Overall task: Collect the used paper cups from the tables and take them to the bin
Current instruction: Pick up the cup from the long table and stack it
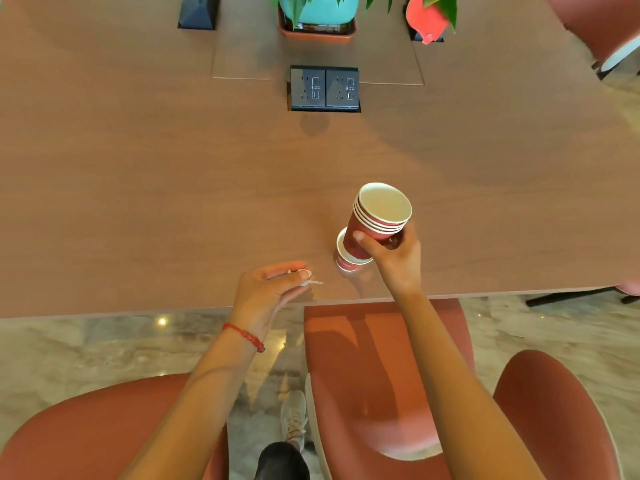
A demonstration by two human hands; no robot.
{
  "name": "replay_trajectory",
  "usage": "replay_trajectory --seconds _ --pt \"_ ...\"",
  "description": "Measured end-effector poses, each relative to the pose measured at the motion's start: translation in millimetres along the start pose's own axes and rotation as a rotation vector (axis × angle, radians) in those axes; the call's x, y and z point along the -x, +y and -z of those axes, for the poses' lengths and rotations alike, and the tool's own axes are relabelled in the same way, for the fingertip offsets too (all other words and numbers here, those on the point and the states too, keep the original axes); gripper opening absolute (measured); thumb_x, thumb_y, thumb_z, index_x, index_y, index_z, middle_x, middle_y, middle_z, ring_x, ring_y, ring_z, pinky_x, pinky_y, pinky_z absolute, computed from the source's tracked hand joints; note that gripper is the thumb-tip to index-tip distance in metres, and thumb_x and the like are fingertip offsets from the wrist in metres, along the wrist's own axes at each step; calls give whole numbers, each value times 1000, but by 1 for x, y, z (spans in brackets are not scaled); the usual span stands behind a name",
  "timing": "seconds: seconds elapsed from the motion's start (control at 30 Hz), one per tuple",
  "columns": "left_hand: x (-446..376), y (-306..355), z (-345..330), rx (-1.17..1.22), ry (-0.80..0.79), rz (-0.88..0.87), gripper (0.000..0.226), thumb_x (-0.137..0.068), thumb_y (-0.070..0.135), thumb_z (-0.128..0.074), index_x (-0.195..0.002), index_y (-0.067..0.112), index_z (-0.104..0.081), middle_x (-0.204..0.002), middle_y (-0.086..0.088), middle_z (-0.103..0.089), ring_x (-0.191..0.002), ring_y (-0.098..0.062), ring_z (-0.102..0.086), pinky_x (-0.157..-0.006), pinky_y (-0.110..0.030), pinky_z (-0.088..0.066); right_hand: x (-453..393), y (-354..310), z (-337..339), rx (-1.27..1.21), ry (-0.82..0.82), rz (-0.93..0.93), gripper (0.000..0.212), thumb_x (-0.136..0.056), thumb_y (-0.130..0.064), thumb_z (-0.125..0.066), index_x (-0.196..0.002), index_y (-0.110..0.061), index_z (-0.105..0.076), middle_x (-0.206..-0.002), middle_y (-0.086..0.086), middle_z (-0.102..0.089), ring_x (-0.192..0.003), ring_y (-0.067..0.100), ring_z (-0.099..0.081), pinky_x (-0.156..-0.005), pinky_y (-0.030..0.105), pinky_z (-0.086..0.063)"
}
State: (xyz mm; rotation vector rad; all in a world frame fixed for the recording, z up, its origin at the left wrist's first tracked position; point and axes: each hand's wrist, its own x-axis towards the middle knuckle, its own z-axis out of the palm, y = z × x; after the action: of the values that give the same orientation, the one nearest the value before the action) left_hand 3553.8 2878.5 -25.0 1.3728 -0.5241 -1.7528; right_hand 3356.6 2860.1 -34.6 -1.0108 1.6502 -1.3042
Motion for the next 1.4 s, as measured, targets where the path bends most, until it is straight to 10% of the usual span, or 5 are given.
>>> replay_trajectory --seconds 0.6,0.9,1.1,1.4 --pt "-17 -5 7 3 20 45 12 -65 0 -74 -69 11 -77 -81 -9 -75 -81 -19 -72 -66 -21 -56 -10 60 -17 186 5 -133 57 -63 -22 -85 -97 -40 -43 -98 -27 -53 -88 -26 -48 -62 -3 -37" --pt "-14 -9 13 15 25 37 12 -61 4 -75 -69 12 -77 -80 -8 -75 -80 -17 -72 -65 -20 -55 -8 71 -27 120 5 -212 64 -62 -19 -85 -108 -31 -43 -101 -22 -53 -98 7 -56 -87 45 -52" --pt "-4 -14 16 2 48 31 13 -71 -4 -70 -75 8 -74 -79 -8 -75 -80 -17 -72 -66 -21 -56 -2 63 -24 66 -33 -177 59 -65 -17 -83 -106 -41 -47 -99 -26 -60 -92 -12 -58 -79 15 -47" --pt "25 -21 18 -28 57 -25 12 -71 -2 -71 -74 9 -75 -81 -9 -75 -81 -17 -72 -67 -20 -56 36 39 9 -114 -211 -193 40 -73 -10 -78 -108 -16 -60 -98 -4 -69 -84 -1 -66 -67 15 -51"
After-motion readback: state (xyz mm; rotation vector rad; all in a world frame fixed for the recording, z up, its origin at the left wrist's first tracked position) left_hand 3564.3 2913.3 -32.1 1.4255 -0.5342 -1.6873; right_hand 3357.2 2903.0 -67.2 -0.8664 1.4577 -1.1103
